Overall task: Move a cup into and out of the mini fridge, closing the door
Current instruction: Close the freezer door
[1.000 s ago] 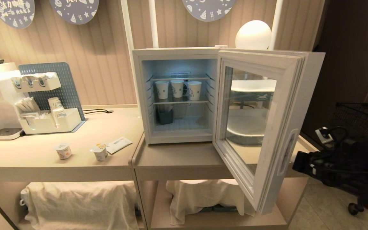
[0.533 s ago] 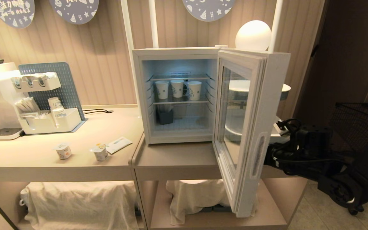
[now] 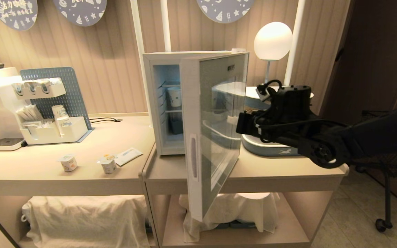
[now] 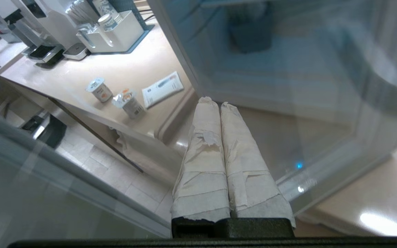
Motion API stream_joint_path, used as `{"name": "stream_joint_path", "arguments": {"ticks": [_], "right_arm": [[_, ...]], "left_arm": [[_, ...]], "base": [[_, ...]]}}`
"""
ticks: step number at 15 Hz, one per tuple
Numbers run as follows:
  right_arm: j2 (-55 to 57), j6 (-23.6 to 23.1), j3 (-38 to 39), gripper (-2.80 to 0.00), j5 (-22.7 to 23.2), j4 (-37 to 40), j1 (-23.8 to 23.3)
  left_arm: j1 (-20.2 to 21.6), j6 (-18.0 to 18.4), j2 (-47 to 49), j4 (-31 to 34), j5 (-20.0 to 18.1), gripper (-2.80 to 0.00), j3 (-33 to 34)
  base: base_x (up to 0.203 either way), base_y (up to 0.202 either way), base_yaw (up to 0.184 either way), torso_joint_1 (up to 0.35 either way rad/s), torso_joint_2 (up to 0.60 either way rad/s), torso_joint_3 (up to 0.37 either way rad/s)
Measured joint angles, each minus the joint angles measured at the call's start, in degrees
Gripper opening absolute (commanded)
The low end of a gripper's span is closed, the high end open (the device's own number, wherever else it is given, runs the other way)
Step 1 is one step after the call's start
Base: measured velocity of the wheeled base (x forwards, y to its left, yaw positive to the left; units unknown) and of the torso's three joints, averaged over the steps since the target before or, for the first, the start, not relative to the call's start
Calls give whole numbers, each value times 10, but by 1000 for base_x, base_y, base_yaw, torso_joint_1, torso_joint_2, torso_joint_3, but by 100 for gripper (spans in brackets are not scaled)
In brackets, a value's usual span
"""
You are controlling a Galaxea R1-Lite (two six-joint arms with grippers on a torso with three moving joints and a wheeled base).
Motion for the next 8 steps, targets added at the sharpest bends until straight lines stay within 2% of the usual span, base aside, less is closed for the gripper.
{"name": "stream_joint_path", "arguments": {"ticks": [3,5,6,8], "right_arm": [[70,-26,-182,-280,-40,114,26],[132,-64,-291,-280,-75,174,37],[159,-91,-329,-280,-99,191,44],[190,-142,-357,-280,-152,191,56]], "left_arm": [[0,-1,0,0,1,-280,0],[0,-2,0,-1,2,-280,0],[0,-2,0,-1,2,-280,0],[0,-2,0,-1,1,-280,0]], "base": [[0,0,0,0,0,0],[0,0,0,0,0,0],[0,0,0,0,0,0],[0,0,0,0,0,0]]}}
